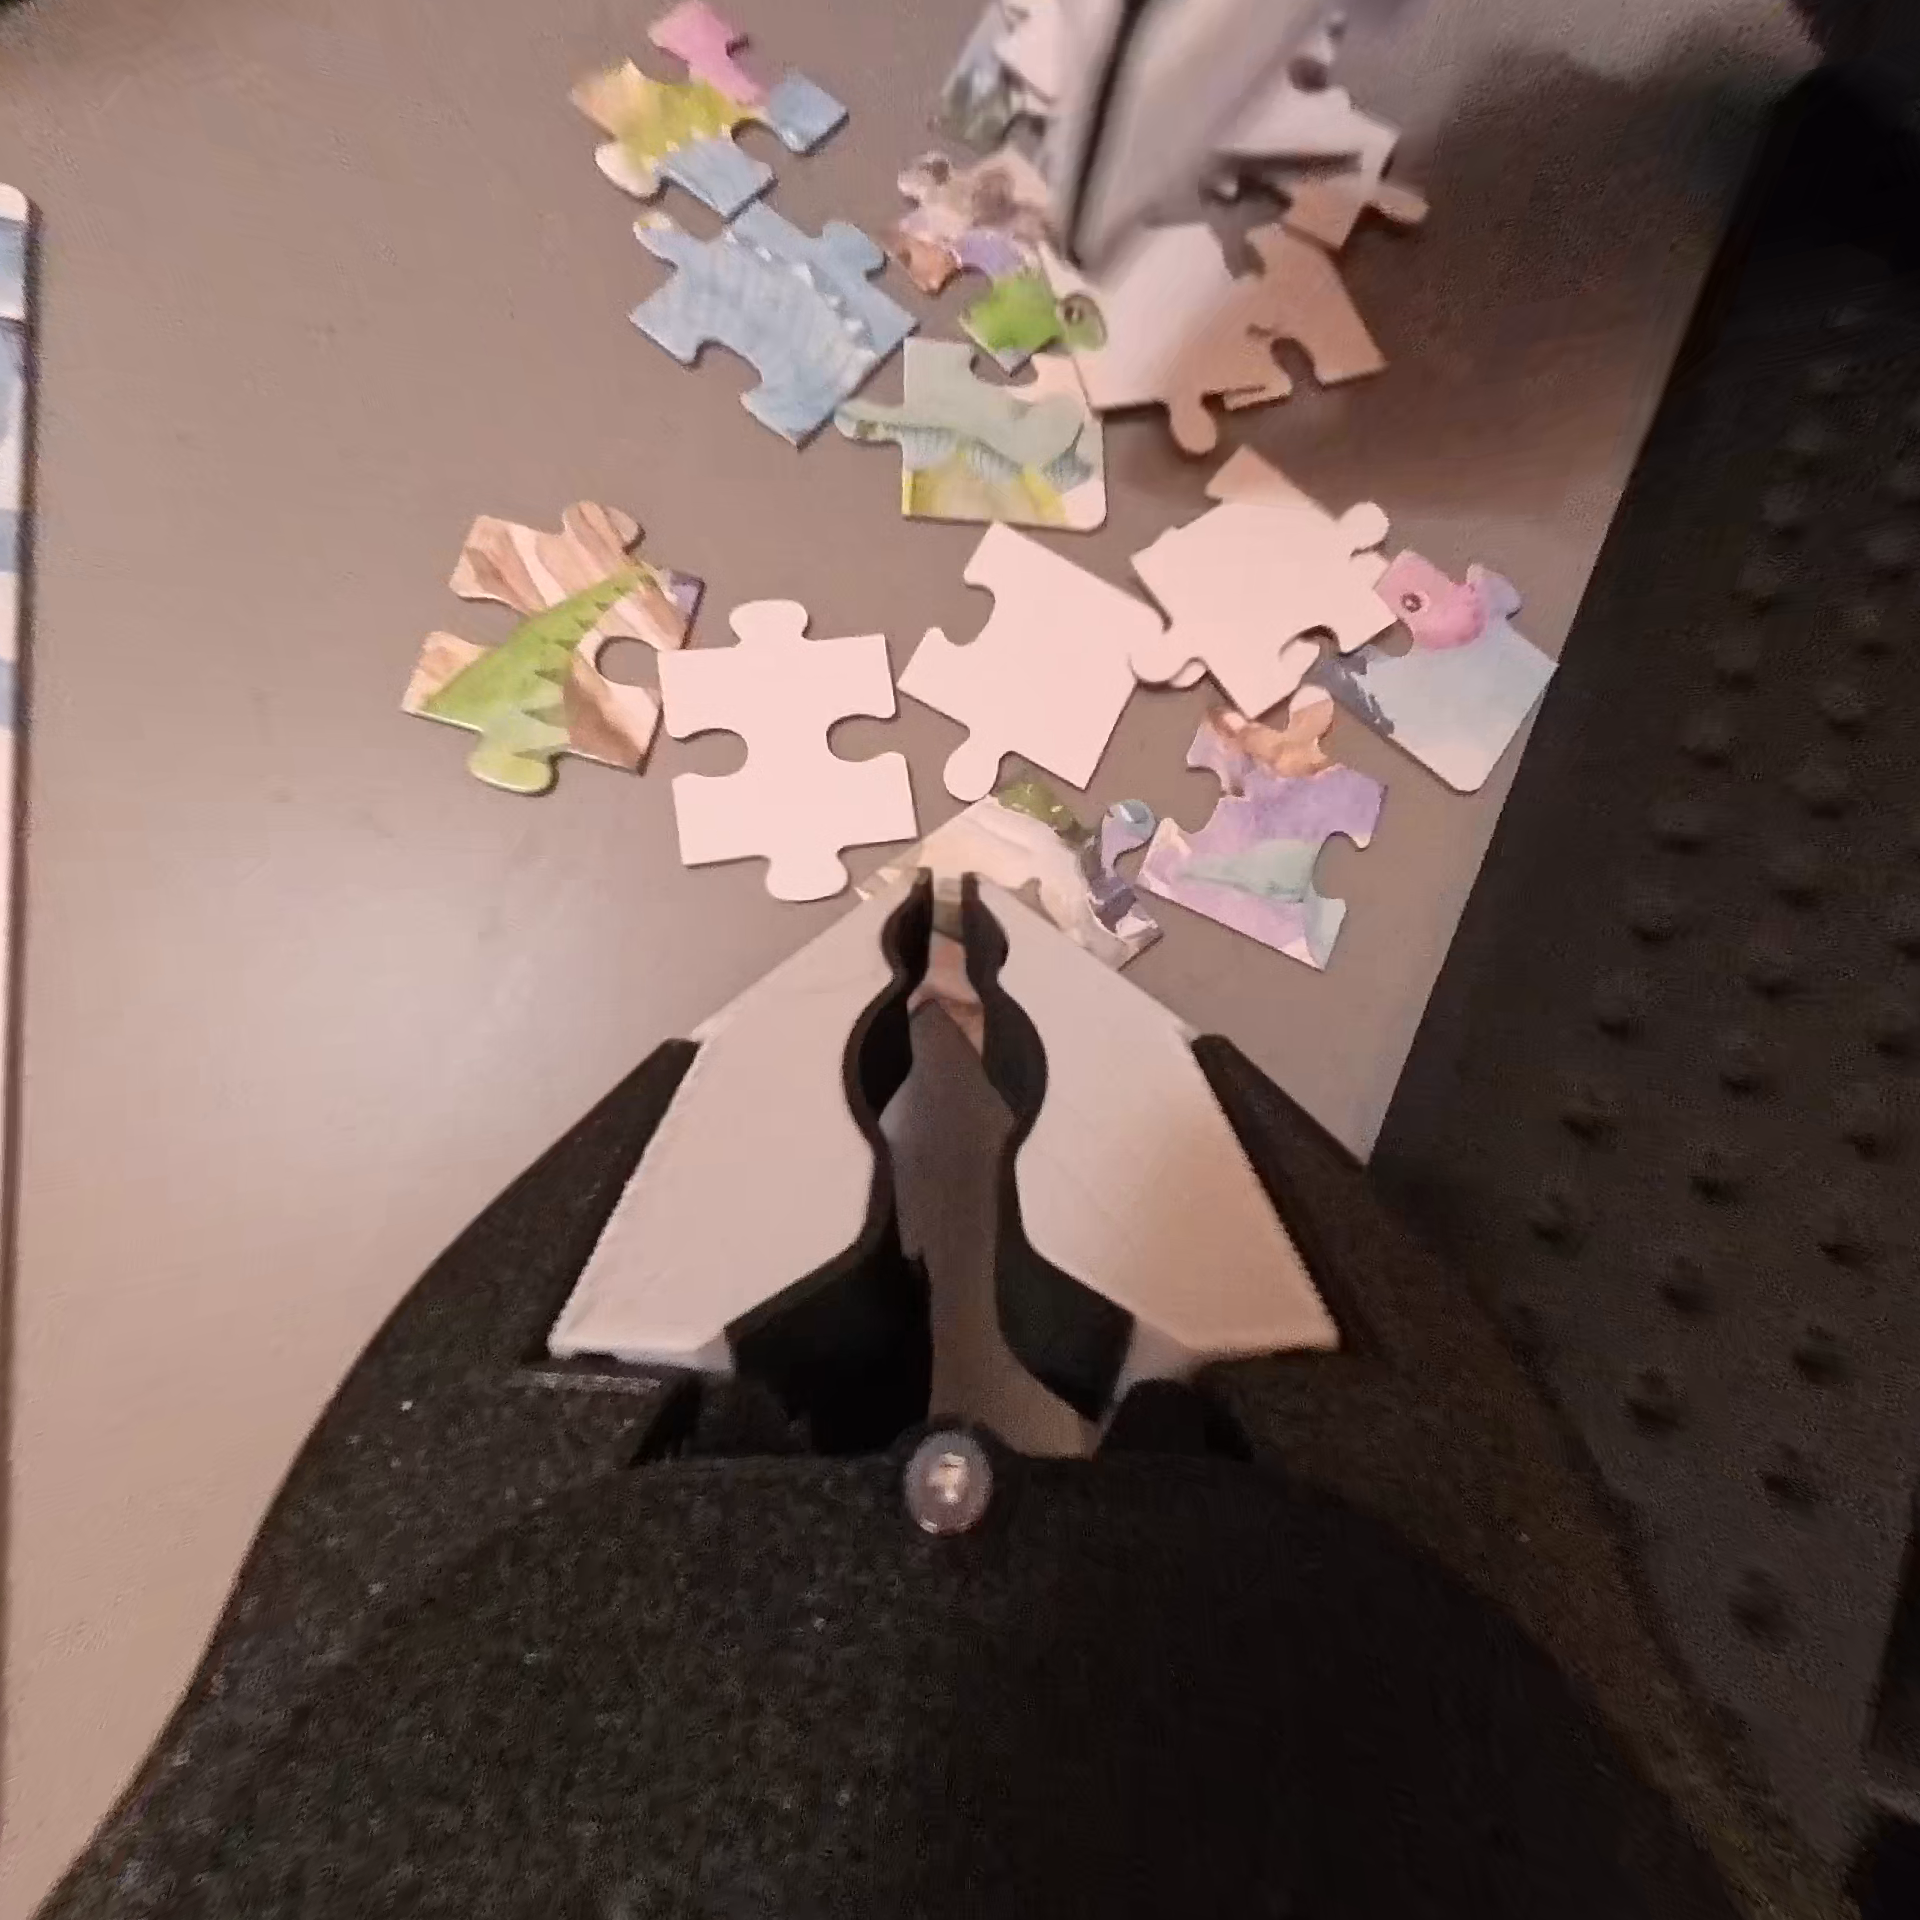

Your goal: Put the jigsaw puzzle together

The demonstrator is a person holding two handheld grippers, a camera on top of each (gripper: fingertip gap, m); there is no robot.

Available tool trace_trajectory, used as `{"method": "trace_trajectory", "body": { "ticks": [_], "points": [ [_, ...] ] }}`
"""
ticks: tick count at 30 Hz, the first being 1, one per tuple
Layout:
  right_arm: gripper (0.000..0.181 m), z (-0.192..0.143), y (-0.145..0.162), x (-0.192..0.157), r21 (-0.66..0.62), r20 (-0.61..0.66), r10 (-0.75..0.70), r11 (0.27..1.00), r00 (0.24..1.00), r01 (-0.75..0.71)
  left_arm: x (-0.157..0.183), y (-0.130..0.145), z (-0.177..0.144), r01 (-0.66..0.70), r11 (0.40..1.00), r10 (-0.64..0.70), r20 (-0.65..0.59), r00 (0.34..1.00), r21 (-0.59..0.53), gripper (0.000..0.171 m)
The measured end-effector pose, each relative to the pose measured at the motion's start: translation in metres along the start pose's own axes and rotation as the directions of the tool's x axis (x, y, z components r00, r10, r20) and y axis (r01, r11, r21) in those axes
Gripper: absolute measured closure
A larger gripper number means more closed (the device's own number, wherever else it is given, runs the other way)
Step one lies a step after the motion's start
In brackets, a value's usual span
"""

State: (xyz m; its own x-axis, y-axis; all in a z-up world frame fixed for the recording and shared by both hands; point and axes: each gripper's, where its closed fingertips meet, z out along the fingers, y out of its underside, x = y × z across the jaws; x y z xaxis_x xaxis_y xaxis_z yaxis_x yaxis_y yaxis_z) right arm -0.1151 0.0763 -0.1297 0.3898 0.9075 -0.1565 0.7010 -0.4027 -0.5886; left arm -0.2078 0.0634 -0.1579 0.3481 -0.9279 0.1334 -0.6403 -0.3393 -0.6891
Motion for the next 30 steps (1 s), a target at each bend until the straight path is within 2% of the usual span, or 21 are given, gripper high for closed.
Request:
{"method": "trace_trajectory", "body": {
  "ticks": [2, 3, 5, 7, 8, 10, 12, 16, 18, 20, 23, 26, 30],
  "points": [
    [0.181, 0.013, 0.011, -0.055, -0.034, 0.128, -0.110, 0.993, 0.986, 0.115, -0.020, -0.002, -0.019, 0.012, 0.999, -0.014, 0.052, 0.999, 0.041, 0.155],
    [0.181, 0.019, 0.016, -0.072, -0.030, 0.151, -0.145, 0.988, 0.978, 0.151, -0.044, 0.002, -0.032, 0.029, 0.998, -0.035, 0.137, 0.990, 0.048, 0.146],
    [0.181, 0.031, 0.027, -0.095, -0.054, 0.195, -0.148, 0.985, 0.970, 0.162, -0.100, 0.019, -0.058, 0.068, 0.998, -0.069, 0.333, 0.940, 0.016, 0.141],
    [0.181, 0.042, 0.040, -0.097, -0.098, 0.182, -0.135, 0.983, 0.974, 0.154, -0.148, 0.031, -0.078, 0.107, 0.994, -0.106, 0.475, 0.874, 0.026, 0.141],
    [0.181, 0.042, 0.035, -0.094, -0.053, 0.161, -0.121, 0.990, 0.980, 0.130, -0.162, 0.036, -0.080, 0.138, 0.990, -0.138, 0.485, 0.864, 0.036, 0.142],
    [0.181, 0.038, 0.042, -0.086, -0.062, 0.139, -0.087, 0.993, 0.987, 0.096, -0.177, 0.048, -0.079, 0.197, 0.980, -0.177, 0.492, 0.852, 0.012, 0.146],
    [0.181, 0.029, 0.051, -0.075, -0.062, 0.114, -0.052, 0.996, 0.992, 0.059, -0.179, 0.058, -0.078, 0.212, 0.977, -0.176, 0.507, 0.844, -0.014, 0.152],
    [0.181, 0.012, 0.066, -0.052, -0.074, 0.044, 0.018, 0.997, 0.999, -0.015, -0.170, 0.064, -0.079, 0.234, 0.972, -0.207, 0.498, 0.842, 0.008, 0.167],
    [0.181, 0.015, 0.043, -0.056, -0.003, 0.045, -0.018, 1.000, 0.999, 0.019, -0.171, 0.065, -0.082, 0.230, 0.973, -0.195, 0.518, 0.833, -0.003, 0.165],
    [0.181, 0.027, 0.006, -0.068, 0.105, 0.052, -0.060, 0.993, 0.997, 0.054, -0.178, 0.062, -0.086, 0.226, 0.974, -0.196, 0.551, 0.811, 0.014, 0.165],
    [0.181, 0.052, -0.023, -0.087, 0.159, 0.060, -0.130, 0.980, 0.990, 0.119, -0.181, 0.064, -0.086, 0.305, 0.950, -0.293, 0.510, 0.809, 0.062, 0.165],
    [0.181, 0.071, -0.009, -0.084, 0.057, 0.013, -0.165, 0.985, 0.986, 0.164, -0.174, 0.073, -0.086, 0.343, 0.937, -0.329, 0.471, 0.818, 0.059, 0.168],
    [0.181, 0.055, 0.010, -0.067, 0.040, -0.060, -0.130, 0.990, 0.990, 0.133, -0.159, 0.091, -0.099, 0.341, 0.939, -0.314, 0.479, 0.820, 0.032, 0.171]
  ]
}}
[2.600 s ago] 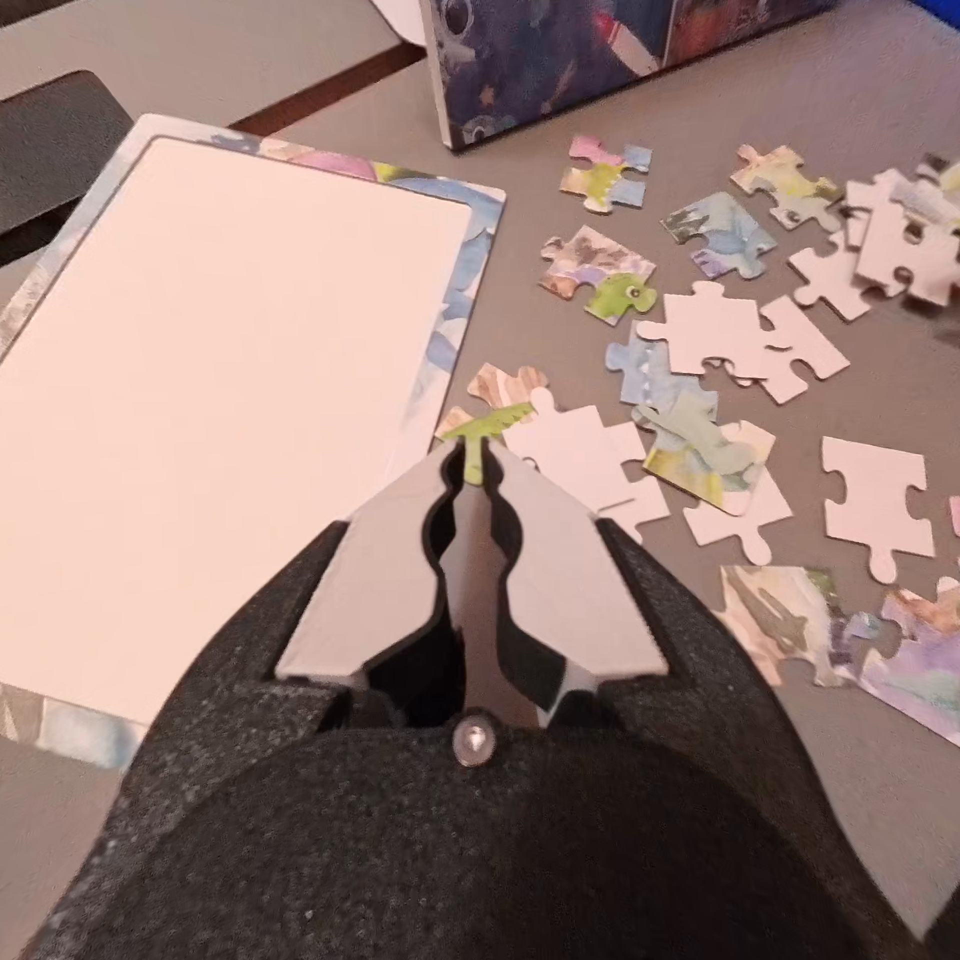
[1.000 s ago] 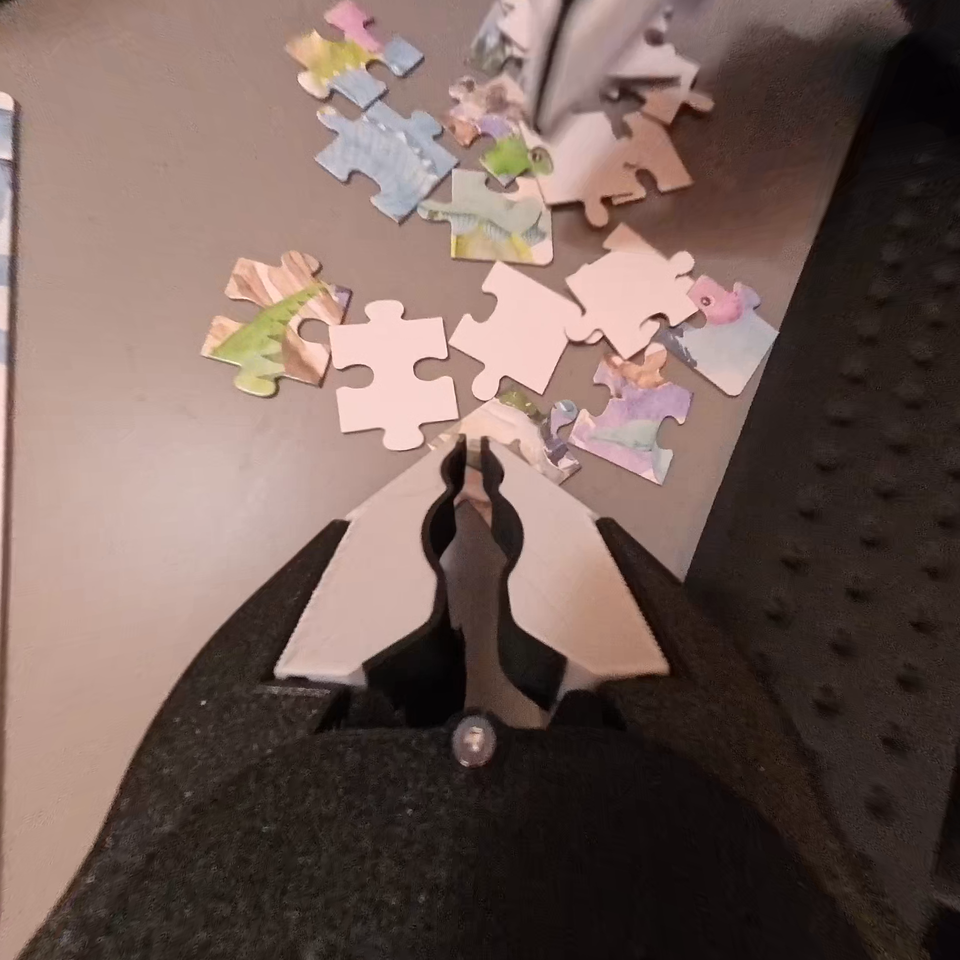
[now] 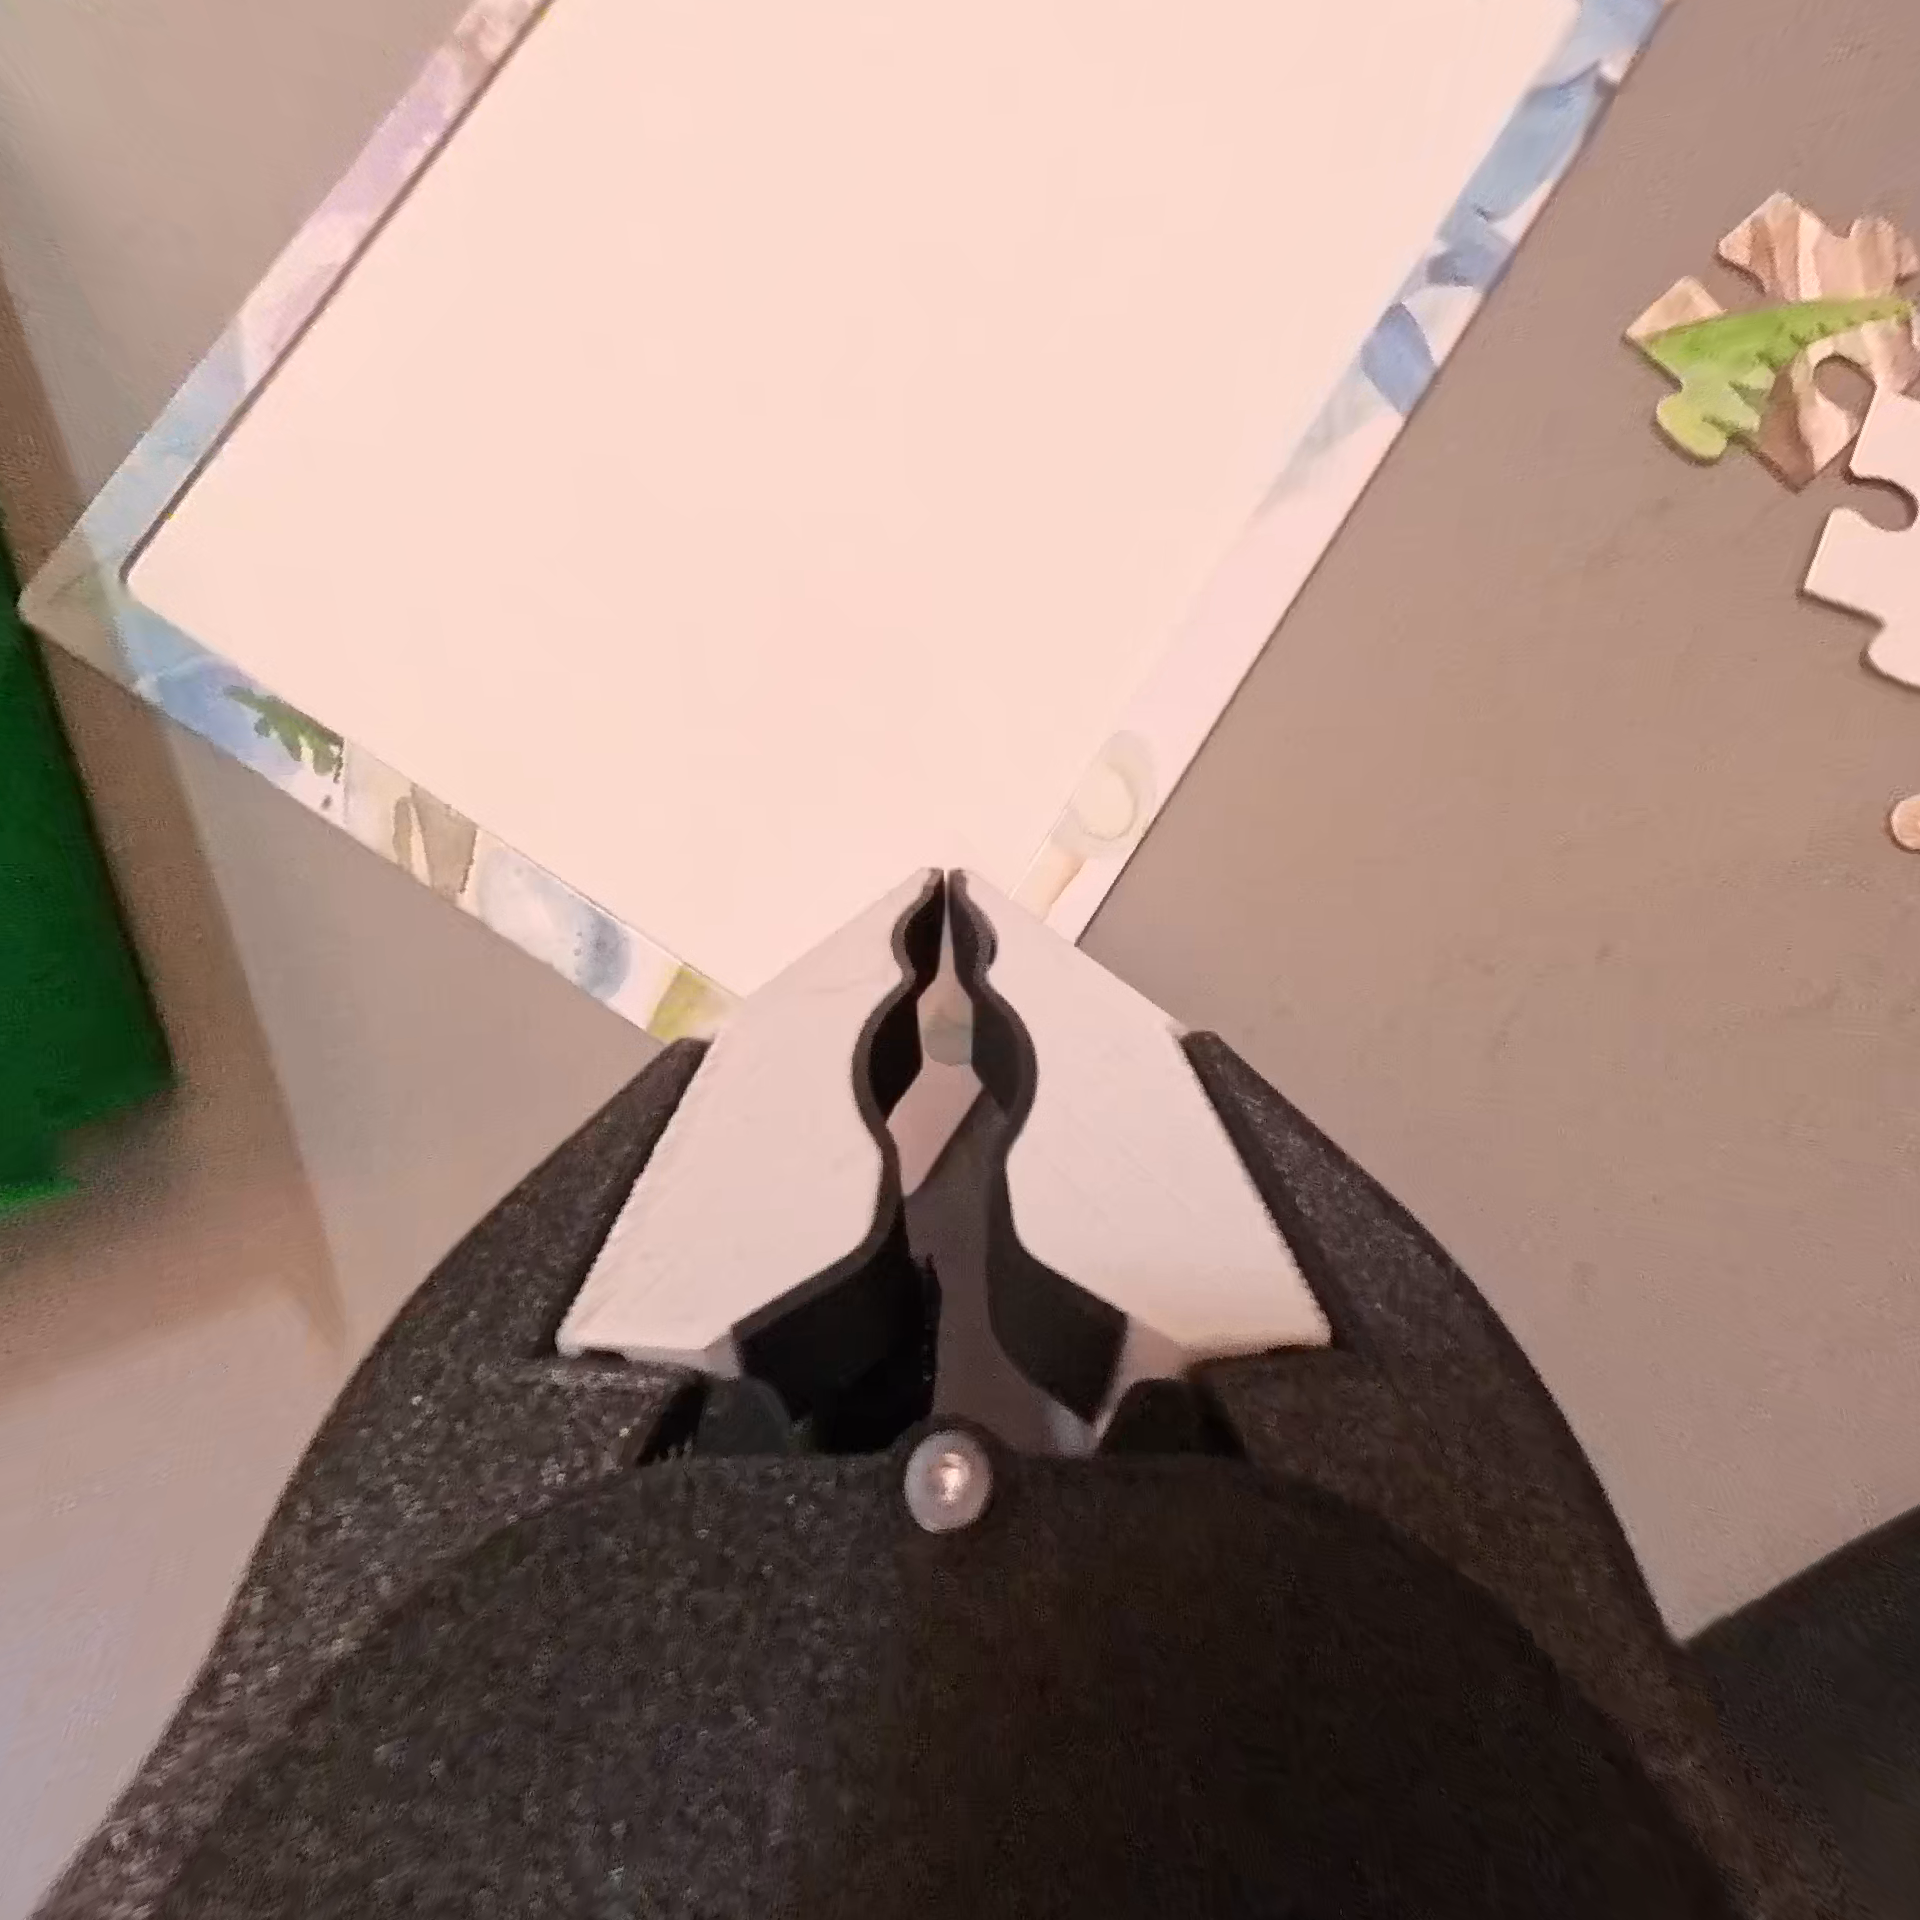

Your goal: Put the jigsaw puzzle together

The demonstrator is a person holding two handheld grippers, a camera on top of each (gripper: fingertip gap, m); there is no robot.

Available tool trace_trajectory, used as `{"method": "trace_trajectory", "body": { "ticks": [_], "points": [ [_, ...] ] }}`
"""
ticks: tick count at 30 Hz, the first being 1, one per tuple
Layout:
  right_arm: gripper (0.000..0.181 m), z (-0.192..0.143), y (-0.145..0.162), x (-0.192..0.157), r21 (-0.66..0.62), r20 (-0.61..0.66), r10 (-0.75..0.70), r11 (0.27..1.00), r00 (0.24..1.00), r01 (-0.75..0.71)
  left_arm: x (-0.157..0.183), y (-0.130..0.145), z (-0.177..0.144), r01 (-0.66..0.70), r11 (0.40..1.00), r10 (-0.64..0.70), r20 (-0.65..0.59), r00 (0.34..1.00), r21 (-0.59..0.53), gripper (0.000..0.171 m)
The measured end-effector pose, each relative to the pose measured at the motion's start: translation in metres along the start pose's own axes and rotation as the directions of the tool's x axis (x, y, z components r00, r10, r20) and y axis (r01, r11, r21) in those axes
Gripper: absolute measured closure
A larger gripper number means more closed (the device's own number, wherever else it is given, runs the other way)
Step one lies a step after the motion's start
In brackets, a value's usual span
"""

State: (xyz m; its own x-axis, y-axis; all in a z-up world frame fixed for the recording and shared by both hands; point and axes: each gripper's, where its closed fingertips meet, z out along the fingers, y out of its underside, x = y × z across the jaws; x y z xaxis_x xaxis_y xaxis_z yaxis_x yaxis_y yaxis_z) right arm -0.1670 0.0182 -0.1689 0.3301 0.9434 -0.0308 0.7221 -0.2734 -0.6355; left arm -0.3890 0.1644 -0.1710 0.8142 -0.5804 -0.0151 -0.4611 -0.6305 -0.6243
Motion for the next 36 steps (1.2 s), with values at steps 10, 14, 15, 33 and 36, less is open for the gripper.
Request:
{"method": "trace_trajectory", "body": {
  "ticks": [10, 14, 15, 33, 36],
  "points": [
    [0.181, -0.022, 0.001, 0.006, 0.022, -0.071, 0.028, 0.999, 0.997, -0.026, -0.018, 0.061, -0.049, 0.098, 0.995, -0.097, 0.061, 0.993, -0.002, 0.171],
    [0.181, 0.000, -0.035, -0.010, 0.080, -0.066, -0.062, 0.994, 0.996, 0.068, -0.027, 0.071, -0.058, 0.094, 0.995, -0.089, 0.134, 0.987, -0.030, 0.171],
    [0.181, 0.005, -0.044, -0.011, 0.104, -0.053, -0.047, 0.993, 0.997, 0.053, -0.020, 0.068, -0.058, 0.093, 0.996, -0.091, 0.104, 0.990, -0.017, 0.171],
    [0.181, -0.013, 0.013, 0.042, -0.126, -0.204, 0.114, 0.982, 0.972, -0.142, 0.001, 0.050, -0.044, 0.069, 0.998, -0.070, 0.075, 0.995, 0.011, 0.165],
    [0.181, -0.022, 0.000, 0.053, -0.063, -0.226, 0.134, 0.986, 0.965, -0.152, 0.005, 0.044, -0.043, 0.056, 0.998, -0.056, 0.086, 0.995, 0.003, 0.165]
  ]
}}
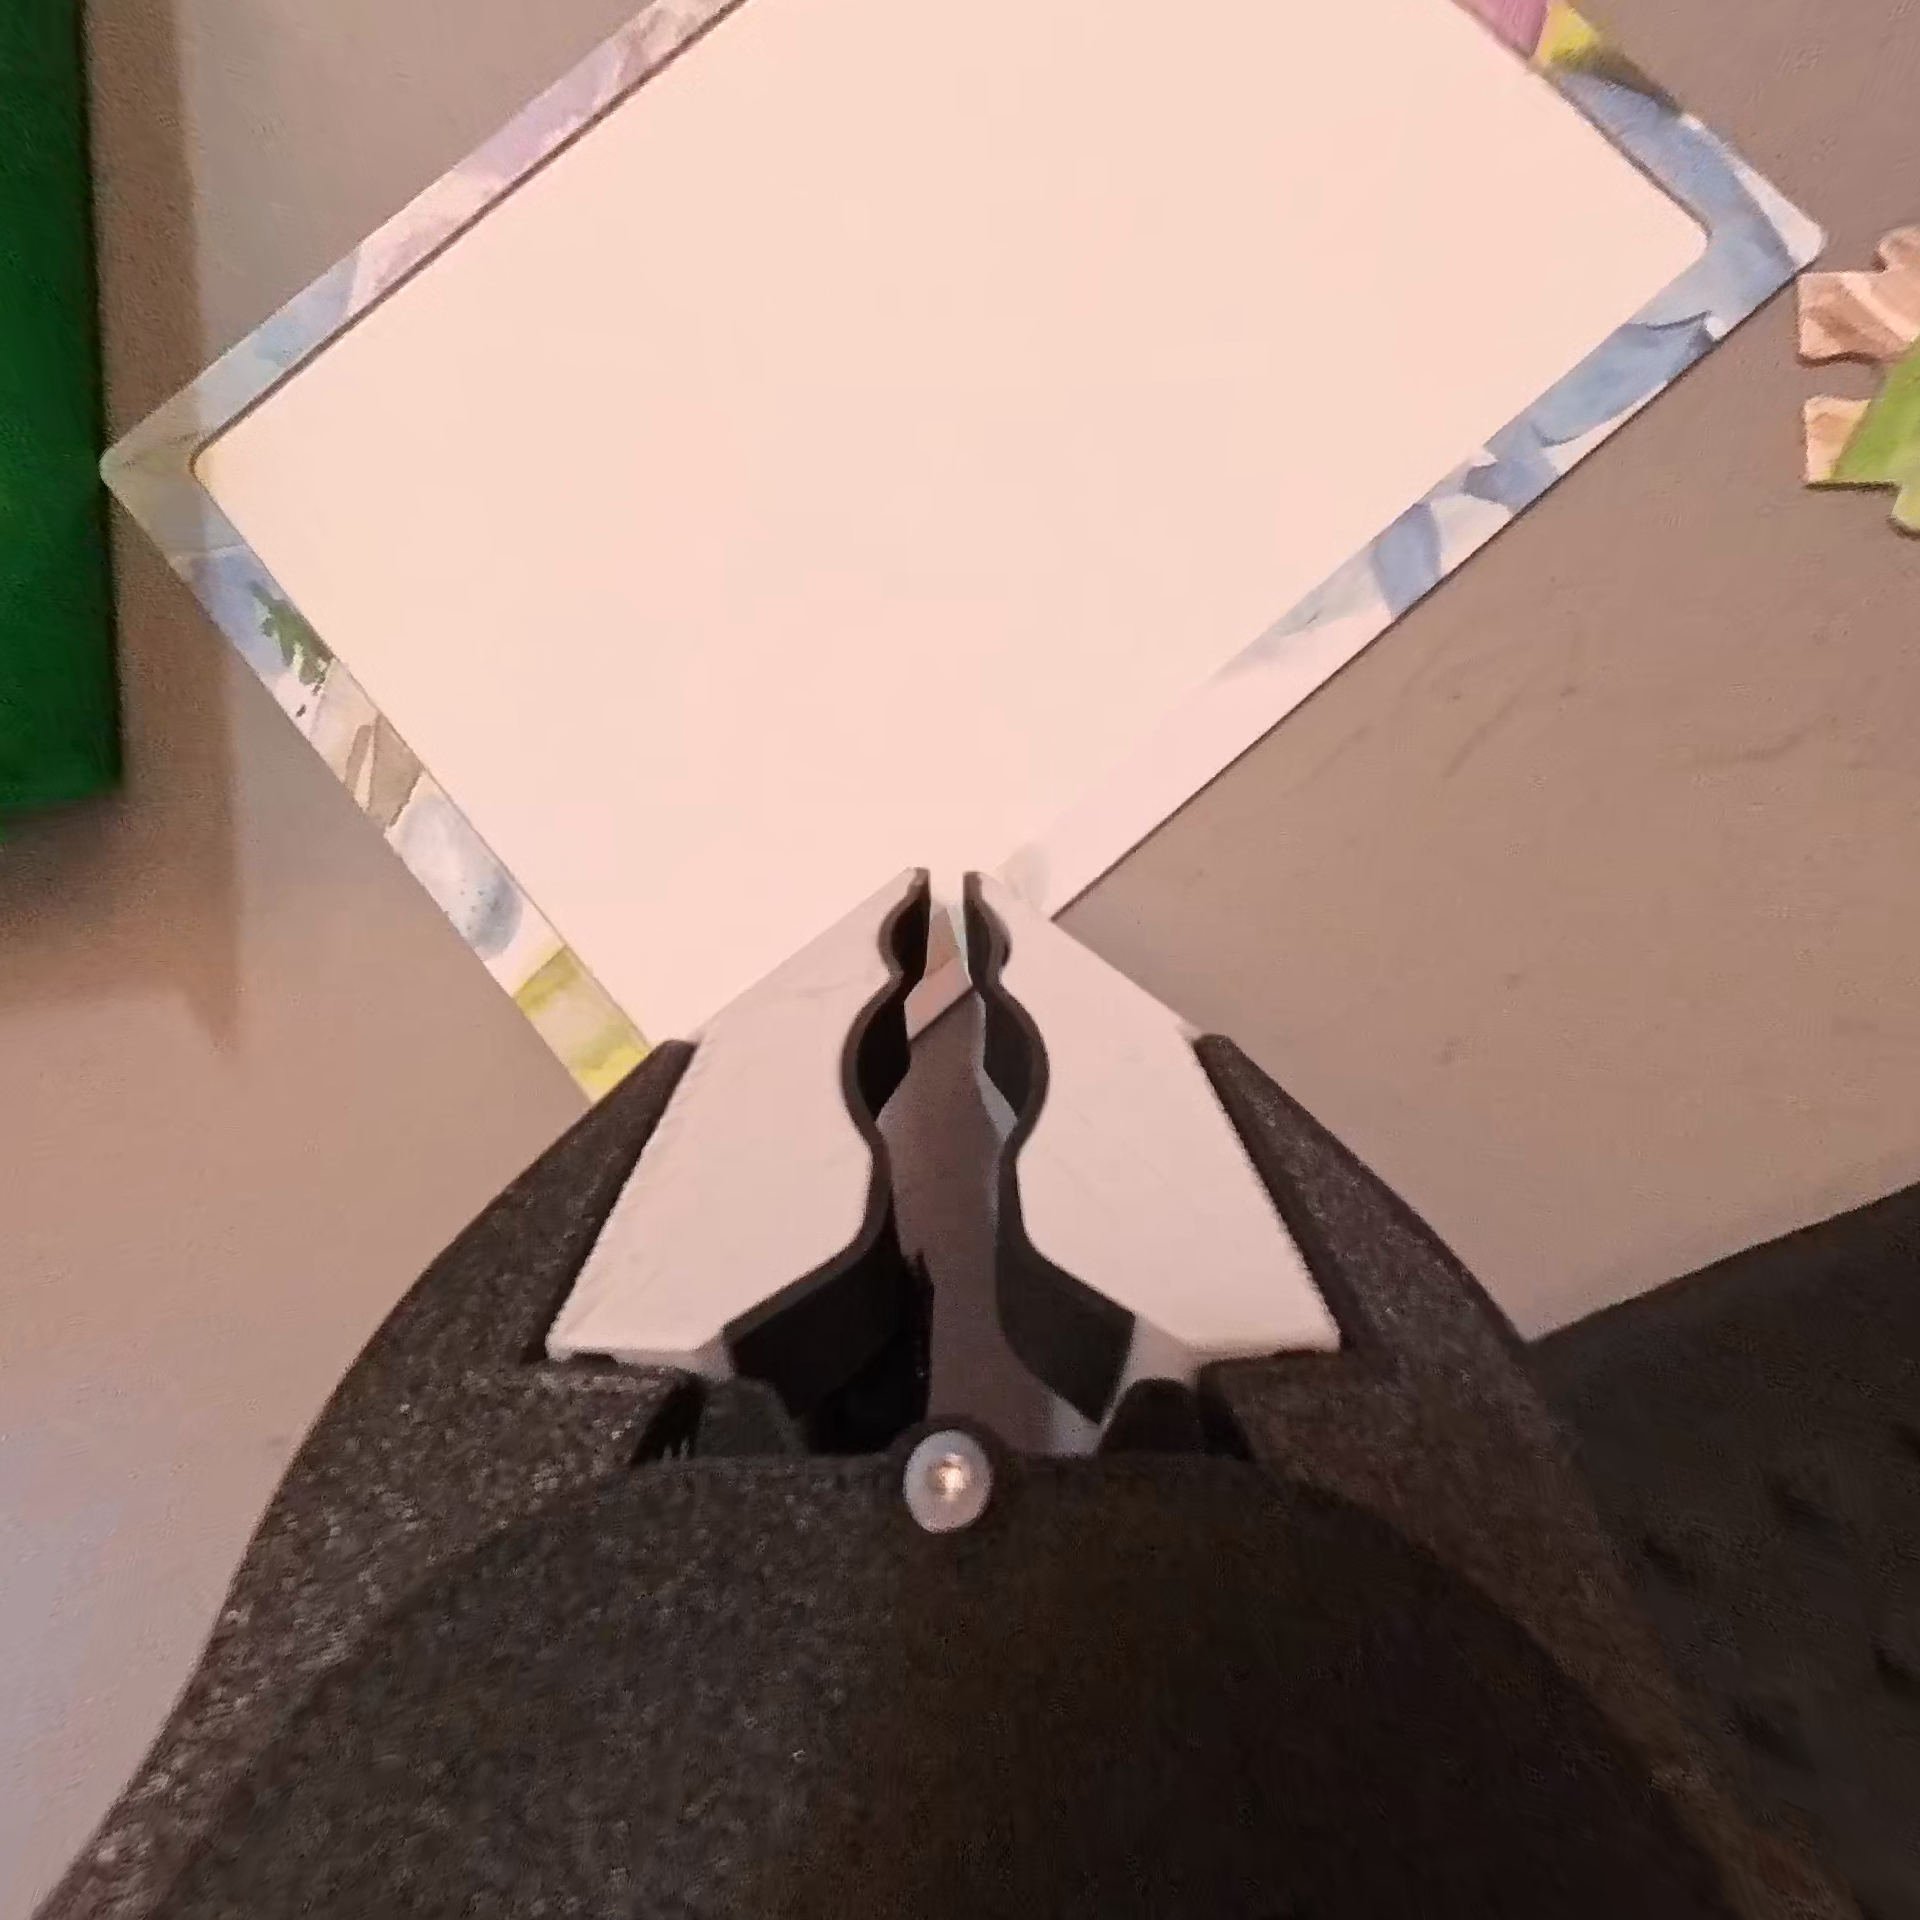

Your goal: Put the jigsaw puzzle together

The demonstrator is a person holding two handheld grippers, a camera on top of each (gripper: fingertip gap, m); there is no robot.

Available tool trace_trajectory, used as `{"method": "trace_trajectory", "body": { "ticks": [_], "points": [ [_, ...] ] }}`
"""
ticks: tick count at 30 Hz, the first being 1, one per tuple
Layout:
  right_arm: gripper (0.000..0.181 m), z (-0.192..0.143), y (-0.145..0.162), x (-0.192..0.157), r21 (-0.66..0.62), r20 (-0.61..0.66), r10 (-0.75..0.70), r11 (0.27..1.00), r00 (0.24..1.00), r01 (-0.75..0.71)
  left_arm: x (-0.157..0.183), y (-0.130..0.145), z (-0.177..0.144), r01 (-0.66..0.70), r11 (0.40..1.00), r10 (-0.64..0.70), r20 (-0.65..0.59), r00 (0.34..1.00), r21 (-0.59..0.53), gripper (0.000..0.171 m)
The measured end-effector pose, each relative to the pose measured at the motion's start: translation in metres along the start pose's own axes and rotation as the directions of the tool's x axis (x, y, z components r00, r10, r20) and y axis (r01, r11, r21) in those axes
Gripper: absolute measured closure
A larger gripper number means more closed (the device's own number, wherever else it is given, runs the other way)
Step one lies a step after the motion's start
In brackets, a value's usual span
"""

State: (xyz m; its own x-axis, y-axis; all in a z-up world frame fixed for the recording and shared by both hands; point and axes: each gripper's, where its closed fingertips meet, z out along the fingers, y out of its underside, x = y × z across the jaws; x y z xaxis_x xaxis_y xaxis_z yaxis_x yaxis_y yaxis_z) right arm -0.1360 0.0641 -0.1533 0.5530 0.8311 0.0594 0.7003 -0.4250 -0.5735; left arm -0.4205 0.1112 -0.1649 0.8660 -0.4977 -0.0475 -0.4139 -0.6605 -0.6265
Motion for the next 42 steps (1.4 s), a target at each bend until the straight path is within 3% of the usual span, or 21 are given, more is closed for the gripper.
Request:
{"method": "trace_trajectory", "body": {
  "ticks": [2, 4, 7, 10, 14, 18, 22, 24, 26, 27, 30, 32, 35, 36, 39, 40, 42],
  "points": [
    [0.181, 0.008, -0.031, -0.011, 0.108, 0.053, -0.006, 0.994, 0.999, 0.000, 0.026, -0.014, -0.007, -0.044, 0.998, 0.048, -0.089, 0.995, 0.046, 0.166],
    [0.181, 0.026, -0.057, -0.017, 0.168, 0.039, -0.034, 0.985, 0.999, 0.027, 0.075, -0.026, -0.014, -0.159, 0.983, 0.175, -0.224, 0.959, 0.090, 0.166],
    [0.181, 0.059, -0.068, -0.025, 0.128, 0.049, -0.071, 0.990, 0.996, 0.064, 0.164, -0.016, -0.027, -0.396, 0.907, 0.414, -0.467, 0.781, 0.142, 0.171],
    [0.181, 0.059, -0.058, -0.019, 0.085, 0.037, -0.070, 0.994, 0.997, 0.067, 0.214, 0.011, -0.028, -0.550, 0.830, 0.488, -0.601, 0.633, 0.095, 0.171],
    [0.181, 0.036, -0.023, 0.000, 0.052, 0.039, 0.027, 0.998, 0.999, -0.029, 0.237, 0.001, -0.015, -0.577, 0.809, 0.524, -0.583, 0.622, 0.112, 0.171],
    [0.181, 0.014, -0.003, 0.040, 0.086, -0.124, 0.076, 0.994, 0.989, -0.066, 0.253, -0.026, 0.008, -0.572, 0.807, 0.557, -0.512, 0.653, 0.149, 0.171],
    [0.181, -0.013, -0.001, 0.039, 0.171, -0.095, 0.107, 0.981, 0.990, -0.090, 0.267, -0.056, 0.026, -0.540, 0.821, 0.559, -0.451, 0.696, 0.185, 0.171],
    [0.181, -0.022, -0.001, 0.027, 0.204, -0.052, 0.100, 0.975, 0.994, -0.088, 0.266, -0.076, 0.017, -0.462, 0.851, 0.524, -0.444, 0.726, 0.250, 0.171],
    [0.181, -0.023, -0.004, 0.002, 0.218, 0.050, 0.077, 0.972, 0.996, -0.086, 0.240, -0.094, 0.000, -0.359, 0.883, 0.463, -0.427, 0.777, 0.304, 0.171],
    [0.181, -0.021, -0.007, -0.011, 0.221, 0.086, 0.061, 0.972, 0.994, -0.078, 0.210, -0.101, -0.004, -0.324, 0.895, 0.427, -0.375, 0.823, 0.308, 0.171],
    [0.181, -0.005, -0.022, -0.048, 0.221, 0.145, -0.021, 0.975, 0.989, -0.012, 0.061, -0.104, -0.015, -0.253, 0.933, 0.270, -0.034, 0.962, 0.256, 0.163],
    [0.181, 0.011, -0.029, -0.061, 0.192, 0.144, -0.073, 0.980, 0.987, 0.045, -0.043, -0.089, -0.035, -0.158, 0.964, 0.133, 0.126, 0.983, 0.215, 0.146],
    [0.181, 0.031, -0.035, -0.071, 0.147, 0.133, -0.128, 0.983, 0.983, 0.108, -0.148, -0.056, -0.046, 0.041, 0.983, -0.065, 0.129, 0.990, 0.178, 0.117],
    [0.181, 0.035, -0.033, -0.068, 0.123, 0.104, -0.136, 0.985, 0.985, 0.122, -0.165, -0.049, -0.042, 0.075, 0.984, -0.093, 0.106, 0.990, 0.163, 0.115],
    [0.181, 0.037, -0.029, -0.061, 0.104, 0.088, -0.112, 0.989, 0.990, 0.103, -0.168, -0.052, -0.027, 0.112, 0.975, -0.113, -0.007, 0.994, 0.193, 0.116],
    [0.181, 0.036, -0.026, -0.057, 0.097, 0.081, -0.088, 0.992, 0.993, 0.080, -0.166, -0.056, -0.022, 0.135, 0.970, -0.132, -0.030, 0.991, 0.203, 0.123],
    [0.181, 0.029, -0.020, -0.051, 0.097, 0.064, -0.058, 0.994, 0.996, 0.052, -0.172, -0.060, -0.014, 0.190, 0.957, -0.199, 0.020, 0.980, 0.219, 0.158]
  ]
}}
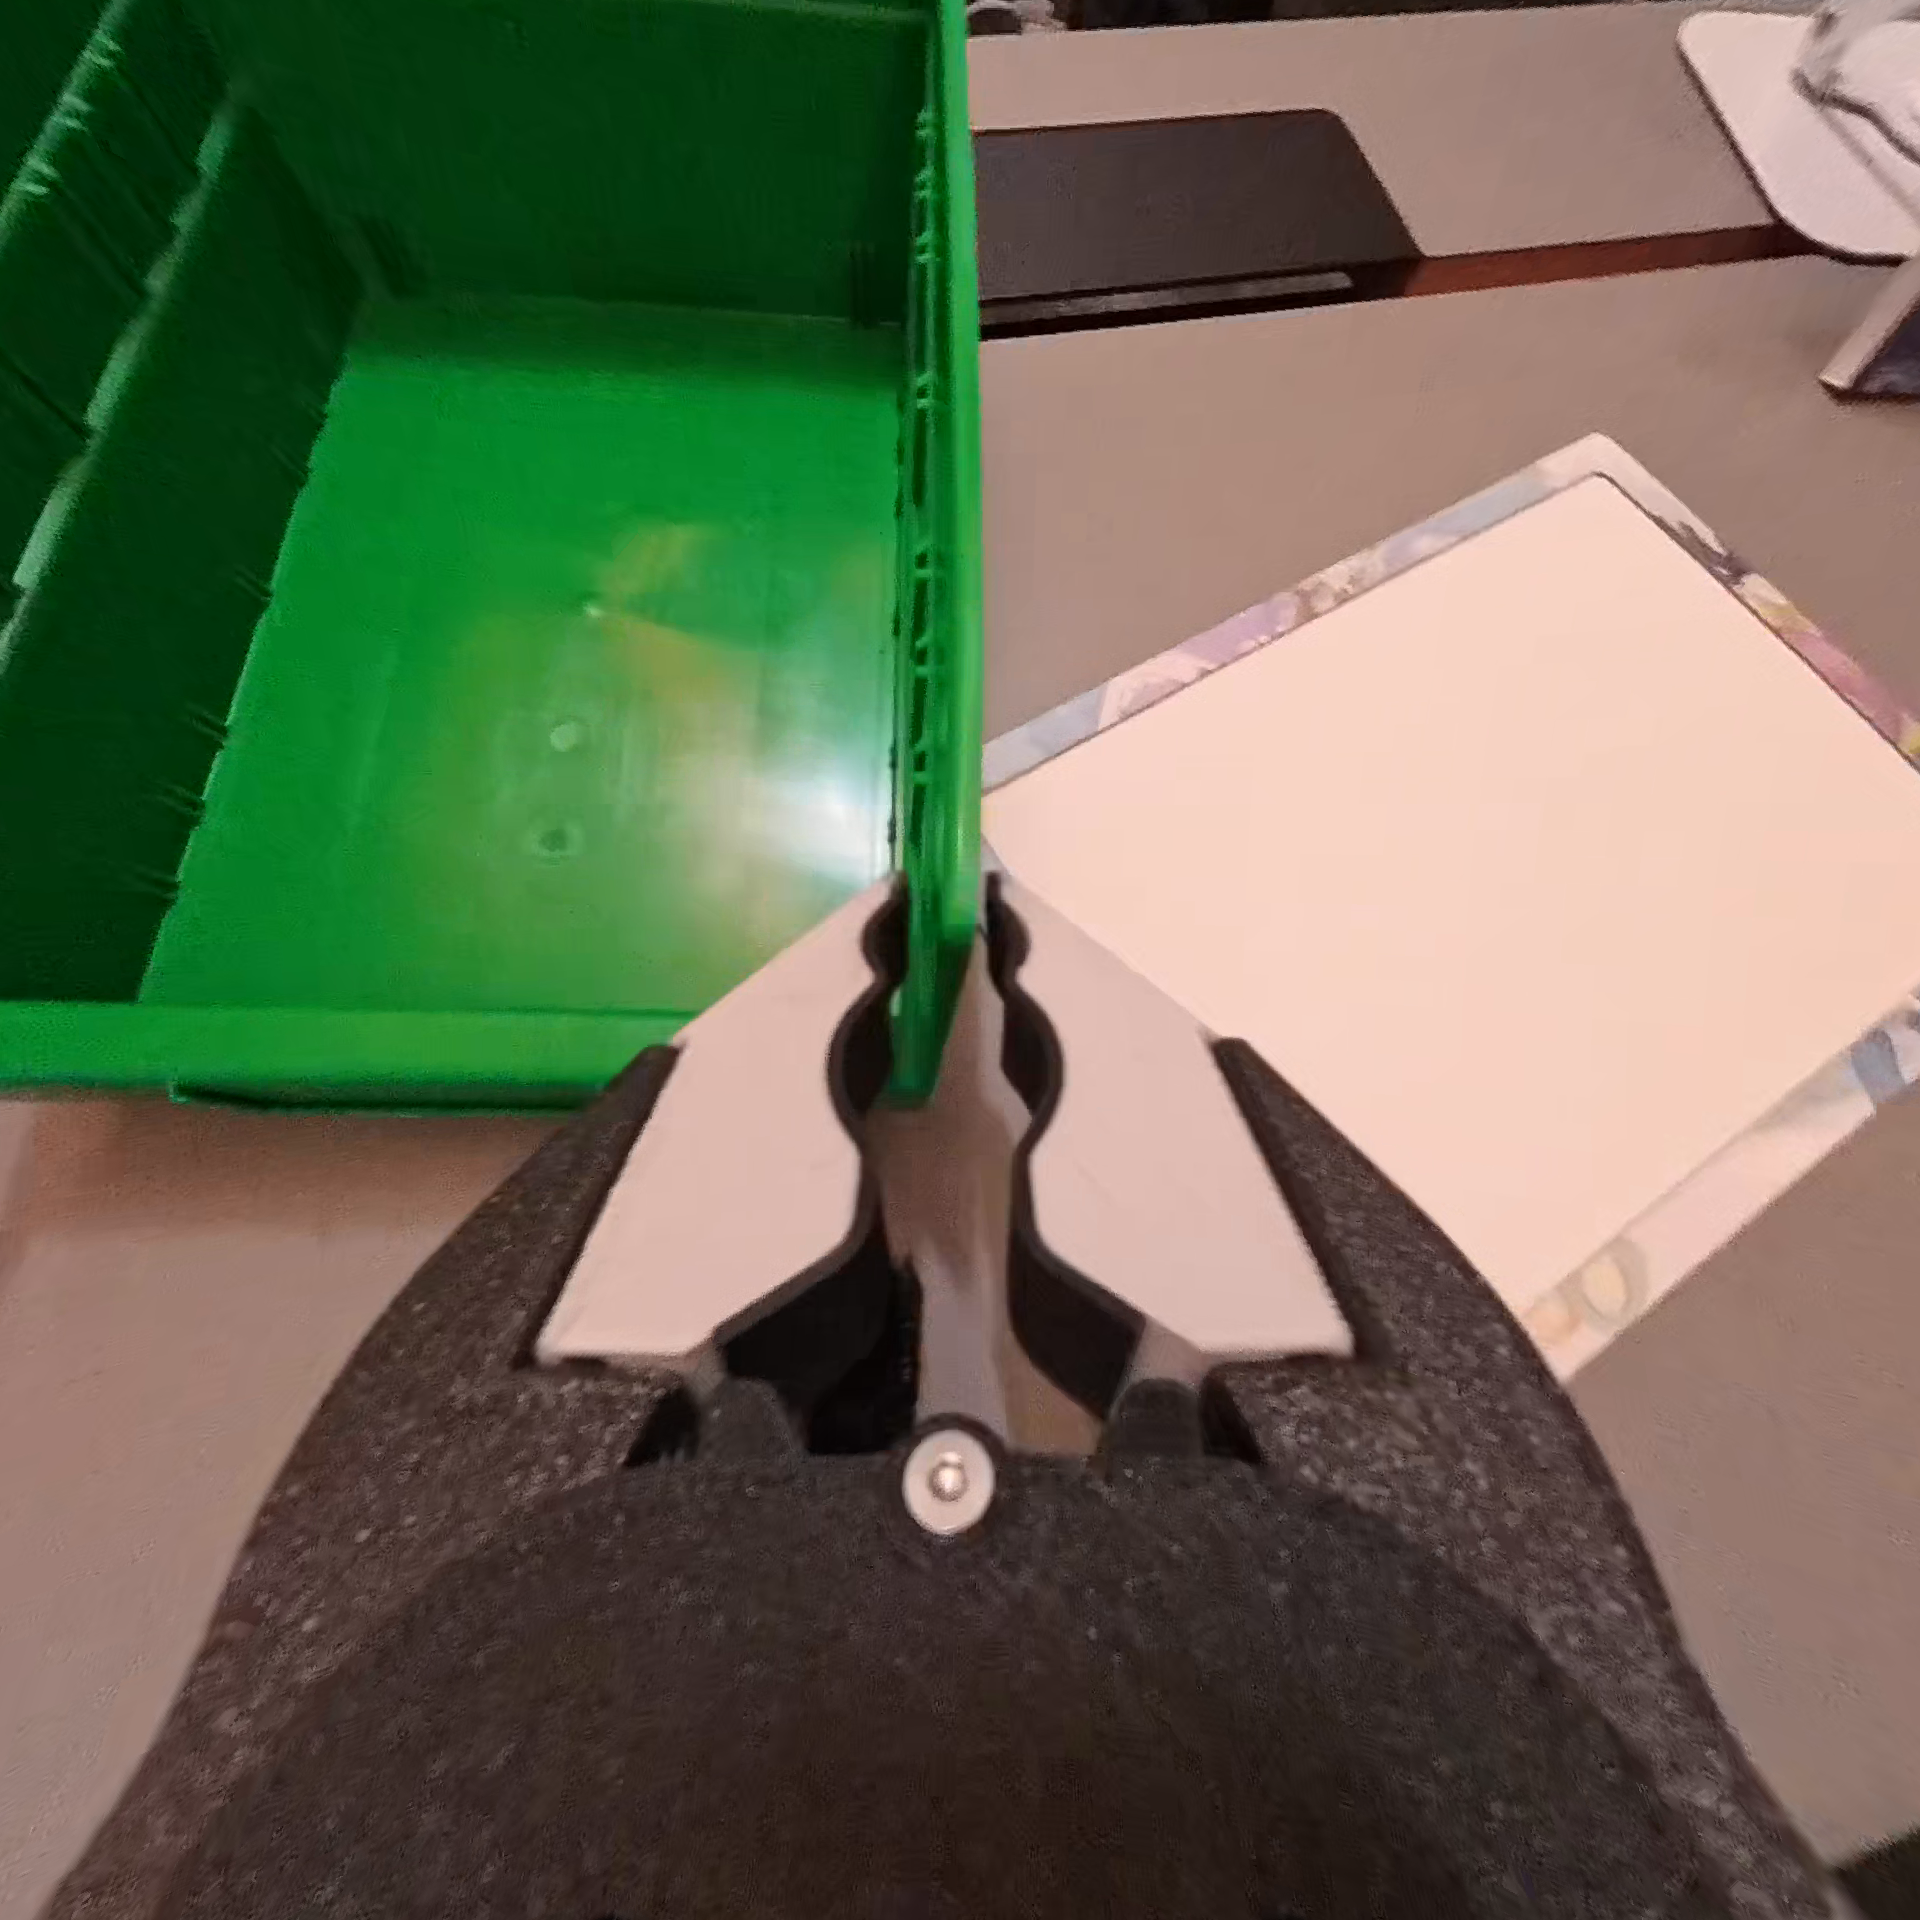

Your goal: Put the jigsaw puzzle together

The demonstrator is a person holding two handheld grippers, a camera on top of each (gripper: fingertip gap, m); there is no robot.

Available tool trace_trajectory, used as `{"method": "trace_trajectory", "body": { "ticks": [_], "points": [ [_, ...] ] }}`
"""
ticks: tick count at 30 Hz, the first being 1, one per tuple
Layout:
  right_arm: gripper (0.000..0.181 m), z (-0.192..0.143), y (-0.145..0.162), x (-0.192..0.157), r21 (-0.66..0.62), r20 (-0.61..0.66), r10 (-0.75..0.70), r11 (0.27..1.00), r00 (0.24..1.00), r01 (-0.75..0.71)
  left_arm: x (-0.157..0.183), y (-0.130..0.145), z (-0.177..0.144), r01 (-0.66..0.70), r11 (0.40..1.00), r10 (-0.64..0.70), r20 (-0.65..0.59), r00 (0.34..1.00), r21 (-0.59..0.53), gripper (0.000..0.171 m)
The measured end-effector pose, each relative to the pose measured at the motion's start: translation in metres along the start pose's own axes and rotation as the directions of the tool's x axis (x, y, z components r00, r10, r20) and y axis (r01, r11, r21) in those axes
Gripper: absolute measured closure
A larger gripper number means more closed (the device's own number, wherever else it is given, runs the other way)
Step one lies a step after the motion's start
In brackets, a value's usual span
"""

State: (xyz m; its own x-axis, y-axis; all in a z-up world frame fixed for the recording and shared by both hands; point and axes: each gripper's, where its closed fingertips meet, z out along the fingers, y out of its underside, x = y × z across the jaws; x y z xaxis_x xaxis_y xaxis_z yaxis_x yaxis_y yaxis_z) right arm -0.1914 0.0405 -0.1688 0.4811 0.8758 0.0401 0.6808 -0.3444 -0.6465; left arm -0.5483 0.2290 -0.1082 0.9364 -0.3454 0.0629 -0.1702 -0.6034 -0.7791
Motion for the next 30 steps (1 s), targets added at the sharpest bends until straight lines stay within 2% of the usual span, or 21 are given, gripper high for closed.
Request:
{"method": "trace_trajectory", "body": {
  "ticks": [1, 4, 6, 12, 14, 15, 16, 17, 18, 20, 22, 23, 26, 29, 30],
  "points": [
    [0.181, -0.005, 0.001, 0.001, 0.013, -0.005, 0.011, 1.000, 1.000, -0.011, -0.004, 0.000, 0.005, 0.021, 1.000, -0.021, 0.048, 0.999, 0.006, 0.168],
    [0.181, -0.017, 0.007, 0.009, 0.021, -0.047, 0.041, 0.999, 0.998, -0.040, -0.010, -0.007, 0.013, 0.184, 0.981, -0.191, 0.170, 0.967, 0.055, 0.166],
    [0.181, -0.024, 0.009, 0.011, 0.023, -0.064, 0.032, 0.999, 0.997, -0.030, -0.011, -0.015, 0.022, 0.177, 0.982, -0.187, 0.243, 0.952, 0.064, 0.167],
    [0.181, -0.027, 0.023, 0.023, -0.046, -0.125, -0.007, 0.999, 0.992, 0.002, -0.004, -0.036, 0.049, 0.252, 0.961, -0.276, 0.305, 0.912, 0.117, 0.168],
    [0.181, -0.029, 0.022, 0.024, -0.029, -0.116, 0.014, 0.999, 0.993, -0.017, -0.002, -0.042, 0.038, 0.217, 0.967, -0.252, 0.356, 0.900, 0.136, 0.164],
    [0.181, -0.030, 0.023, 0.024, -0.025, -0.117, 0.020, 0.999, 0.993, -0.023, 0.002, -0.050, 0.025, 0.141, 0.976, -0.198, 0.397, 0.896, 0.168, 0.149],
    [0.181, -0.032, 0.024, 0.026, -0.023, -0.122, 0.024, 0.999, 0.992, -0.027, 0.013, -0.056, 0.012, 0.054, 0.982, -0.128, 0.425, 0.896, 0.182, 0.146],
    [0.181, -0.033, 0.026, 0.027, -0.022, -0.122, 0.031, 0.999, 0.992, -0.034, 0.031, -0.060, 0.005, -0.013, 0.983, -0.065, 0.413, 0.908, 0.183, 0.146],
    [0.181, -0.033, 0.027, 0.026, -0.019, -0.110, 0.042, 0.999, 0.993, -0.045, 0.060, -0.060, 0.003, -0.060, 0.983, -0.001, 0.336, 0.942, 0.173, 0.150],
    [0.181, -0.032, 0.024, 0.026, 0.005, -0.083, 0.070, 0.998, 0.994, -0.070, 0.133, -0.038, 0.014, -0.098, 0.992, 0.092, 0.077, 0.993, 0.082, 0.153],
    [0.181, -0.027, 0.015, 0.020, 0.022, -0.038, 0.061, 0.998, 0.997, -0.060, 0.200, -0.003, 0.023, -0.189, 0.981, 0.183, -0.143, 0.973, -0.033, 0.165],
    [0.181, -0.023, 0.011, 0.019, 0.015, -0.036, 0.040, 0.999, 0.999, -0.040, 0.223, 0.010, 0.026, -0.252, 0.966, 0.236, -0.193, 0.952, -0.064, 0.166],
    [0.181, -0.014, 0.017, 0.029, -0.053, -0.087, 0.008, 0.999, 0.996, -0.012, 0.262, 0.040, 0.039, -0.369, 0.920, 0.330, -0.244, 0.912, -0.135, 0.169],
    [0.181, -0.022, 0.026, 0.032, -0.054, -0.072, 0.078, 0.995, 0.994, -0.083, 0.272, 0.064, 0.048, -0.383, 0.897, 0.329, -0.246, 0.912, -0.220, 0.171],
    [0.181, -0.026, 0.032, 0.032, -0.055, -0.072, 0.101, 0.993, 0.992, -0.105, 0.272, 0.063, 0.047, -0.369, 0.907, 0.322, -0.230, 0.918, -0.203, 0.171]
  ]
}}
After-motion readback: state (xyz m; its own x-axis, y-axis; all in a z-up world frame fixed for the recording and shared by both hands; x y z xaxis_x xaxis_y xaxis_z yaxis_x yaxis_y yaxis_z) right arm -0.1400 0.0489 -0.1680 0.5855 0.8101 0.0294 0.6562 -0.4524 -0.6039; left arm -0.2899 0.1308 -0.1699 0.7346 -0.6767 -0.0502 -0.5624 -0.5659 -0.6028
